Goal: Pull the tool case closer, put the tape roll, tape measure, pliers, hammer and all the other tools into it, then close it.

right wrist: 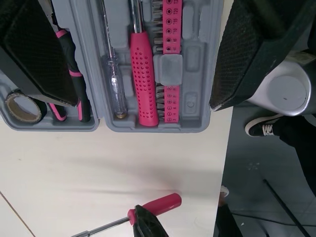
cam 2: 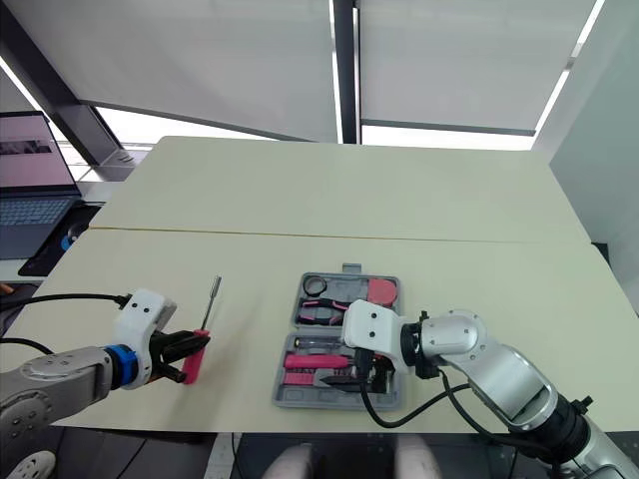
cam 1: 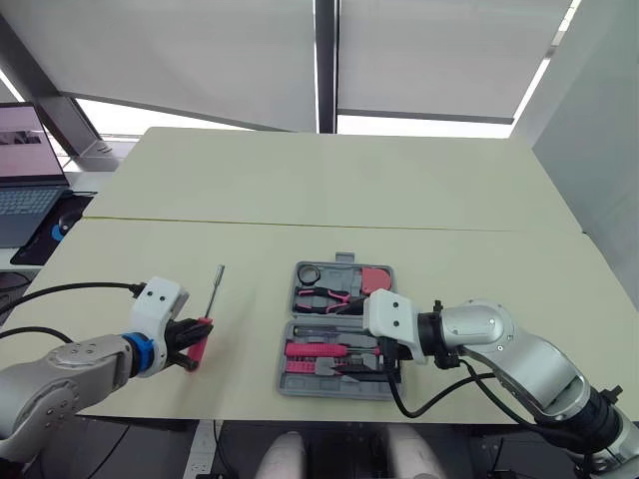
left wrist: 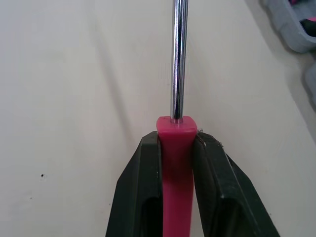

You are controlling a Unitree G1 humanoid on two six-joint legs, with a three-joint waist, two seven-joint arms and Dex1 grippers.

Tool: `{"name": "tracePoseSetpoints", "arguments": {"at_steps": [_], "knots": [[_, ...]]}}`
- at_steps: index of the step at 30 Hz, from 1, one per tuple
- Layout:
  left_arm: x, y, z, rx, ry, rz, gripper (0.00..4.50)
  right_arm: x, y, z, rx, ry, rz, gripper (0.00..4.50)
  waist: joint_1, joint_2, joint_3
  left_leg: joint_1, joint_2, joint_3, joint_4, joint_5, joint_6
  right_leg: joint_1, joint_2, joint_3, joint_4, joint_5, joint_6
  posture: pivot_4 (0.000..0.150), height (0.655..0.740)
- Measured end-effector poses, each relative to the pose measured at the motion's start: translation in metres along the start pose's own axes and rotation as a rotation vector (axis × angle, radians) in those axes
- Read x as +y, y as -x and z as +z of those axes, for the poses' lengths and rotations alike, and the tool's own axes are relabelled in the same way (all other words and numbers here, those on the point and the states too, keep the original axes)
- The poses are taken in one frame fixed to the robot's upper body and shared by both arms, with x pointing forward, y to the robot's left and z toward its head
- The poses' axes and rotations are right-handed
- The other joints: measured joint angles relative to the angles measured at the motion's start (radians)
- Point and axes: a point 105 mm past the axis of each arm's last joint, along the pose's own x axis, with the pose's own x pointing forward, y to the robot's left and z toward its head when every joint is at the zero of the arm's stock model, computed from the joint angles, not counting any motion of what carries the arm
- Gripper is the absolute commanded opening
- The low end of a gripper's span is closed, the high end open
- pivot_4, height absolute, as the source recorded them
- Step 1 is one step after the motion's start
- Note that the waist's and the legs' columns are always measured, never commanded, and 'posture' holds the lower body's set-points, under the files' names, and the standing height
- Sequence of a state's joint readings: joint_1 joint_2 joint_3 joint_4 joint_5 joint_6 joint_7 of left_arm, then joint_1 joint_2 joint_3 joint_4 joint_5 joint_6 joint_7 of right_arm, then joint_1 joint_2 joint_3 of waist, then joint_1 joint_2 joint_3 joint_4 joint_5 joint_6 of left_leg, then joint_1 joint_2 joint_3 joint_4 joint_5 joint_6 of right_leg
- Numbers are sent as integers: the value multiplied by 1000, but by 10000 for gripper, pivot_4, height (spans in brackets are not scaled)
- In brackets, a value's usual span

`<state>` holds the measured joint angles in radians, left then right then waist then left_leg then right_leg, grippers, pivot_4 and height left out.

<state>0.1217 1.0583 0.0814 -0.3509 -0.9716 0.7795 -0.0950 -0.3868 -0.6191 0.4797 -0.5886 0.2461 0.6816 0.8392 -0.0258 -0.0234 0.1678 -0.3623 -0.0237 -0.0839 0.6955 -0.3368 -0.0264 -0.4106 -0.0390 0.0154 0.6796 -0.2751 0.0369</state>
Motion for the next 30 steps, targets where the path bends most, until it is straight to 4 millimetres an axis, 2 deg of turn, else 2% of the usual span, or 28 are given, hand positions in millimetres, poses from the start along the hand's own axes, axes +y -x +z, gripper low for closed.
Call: {"name": "tracePoseSetpoints", "arguments": {"at_steps": [9, 13, 17, 19, 23, 27, 30], "knots": [[-6, -28, 9, -19, 17, 132, 4739, -7, -5, 1, -4, 39, -19, 45000, 8, 2, -2, 0, -1, 0, 0, 3, -5, 0, -1, 1, 0, 0, 0, 1500, 7400], [-3, -43, 12, -21, 20, 162, 4739, -18, -9, -1, -1, 45, -71, 45000, 14, 9, -7, 0, -2, 0, 0, 3, -5, 0, -2, 1, 0, 0, 0, 1500, 7400], [-1, -47, 12, -29, 24, 167, 4739, -19, -10, -2, 1, 48, -84, 45000, 16, 15, -10, 1, -2, 0, 0, 3, -6, 0, -2, 1, 0, 0, 0, 1500, 7400], [0, -46, 12, -34, 38, 167, 11865, -18, -11, -1, -3, 44, -82, 45000, 16, 15, -10, 1, -1, 0, 0, 3, -6, 0, -2, 2, 0, 0, 0, 1500, 7400], [-8, -49, -11, 32, 88, 126, 23790, -18, -11, 0, -8, 45, -85, 45000, 16, 13, -9, 0, -1, 0, 0, 3, -6, -1, -2, 2, 0, 0, 0, 1500, 7400], [-8, -47, -11, 18, 100, 128, 35300, -18, -13, 3, -23, 43, -90, 45000, 16, 12, -9, 0, -1, -1, 0, 3, -6, 0, -2, 2, -1, 0, 0, 1500, 7400], [-6, -36, -10, -8, 95, 138, 44870, -18, -12, 2, -27, 36, -93, 45000, 16, 11, -8, -1, -1, -2, 0, 3, -6, -1, -3, 3, -1, 0, -1, 1500, 7400]]}}
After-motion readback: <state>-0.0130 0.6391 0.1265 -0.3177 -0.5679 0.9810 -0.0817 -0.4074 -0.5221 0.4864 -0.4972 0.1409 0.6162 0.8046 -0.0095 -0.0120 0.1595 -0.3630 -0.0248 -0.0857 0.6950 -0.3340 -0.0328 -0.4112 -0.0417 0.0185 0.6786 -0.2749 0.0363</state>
